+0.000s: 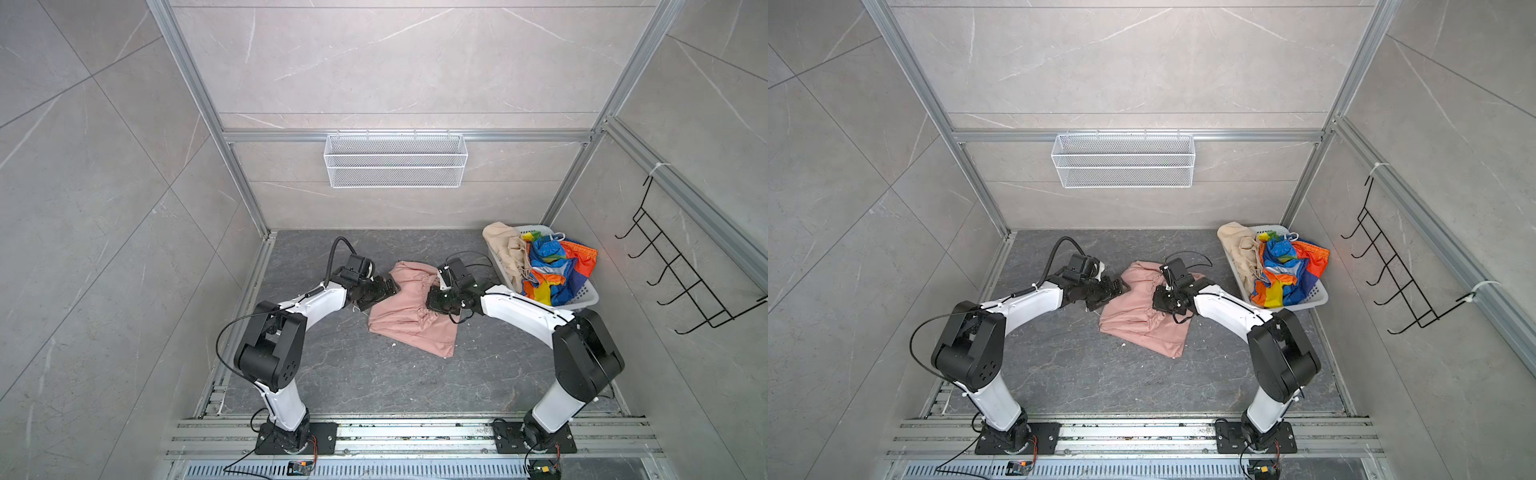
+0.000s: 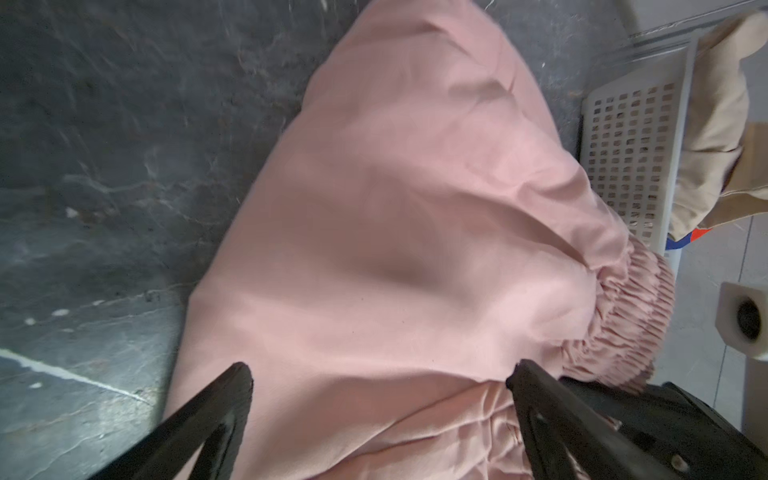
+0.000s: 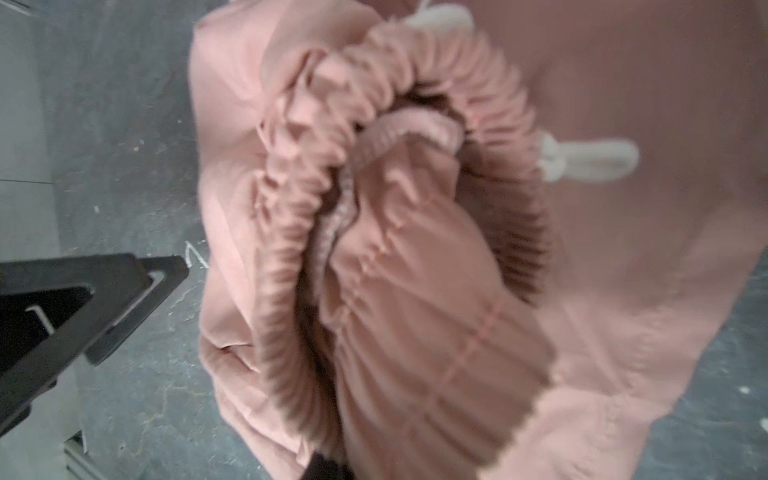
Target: Fold and stack the shorts
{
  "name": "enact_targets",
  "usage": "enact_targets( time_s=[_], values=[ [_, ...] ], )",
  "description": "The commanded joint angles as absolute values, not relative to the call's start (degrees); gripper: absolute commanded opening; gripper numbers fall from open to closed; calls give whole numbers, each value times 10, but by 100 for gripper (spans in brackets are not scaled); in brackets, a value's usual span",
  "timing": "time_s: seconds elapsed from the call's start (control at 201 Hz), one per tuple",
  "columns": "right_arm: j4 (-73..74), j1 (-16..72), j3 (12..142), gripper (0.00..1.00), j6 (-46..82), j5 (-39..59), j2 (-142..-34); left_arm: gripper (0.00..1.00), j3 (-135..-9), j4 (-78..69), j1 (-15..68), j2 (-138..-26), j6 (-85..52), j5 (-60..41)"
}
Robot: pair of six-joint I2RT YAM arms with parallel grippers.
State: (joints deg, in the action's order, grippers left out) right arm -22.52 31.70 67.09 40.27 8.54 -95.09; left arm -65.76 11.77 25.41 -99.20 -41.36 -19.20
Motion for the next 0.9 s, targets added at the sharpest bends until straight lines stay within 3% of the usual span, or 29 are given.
enact_targets(
  time_s=[0.0,0.12,0.503,0.896],
  values=[
    [-258,318,708,0,377,82,-879,99,-672,144,254,-948,-388,-163],
    [-264,302,678,4,353,69,-872,99,-670,141,260,-952,-400,-171],
    [-142,294,569,0,371,111,-979,99,-640,85,289,-1014,-437,-201],
    [-211,289,584,0,358,112,-814,99,-702,57,309,-1047,-482,-238]
  ],
)
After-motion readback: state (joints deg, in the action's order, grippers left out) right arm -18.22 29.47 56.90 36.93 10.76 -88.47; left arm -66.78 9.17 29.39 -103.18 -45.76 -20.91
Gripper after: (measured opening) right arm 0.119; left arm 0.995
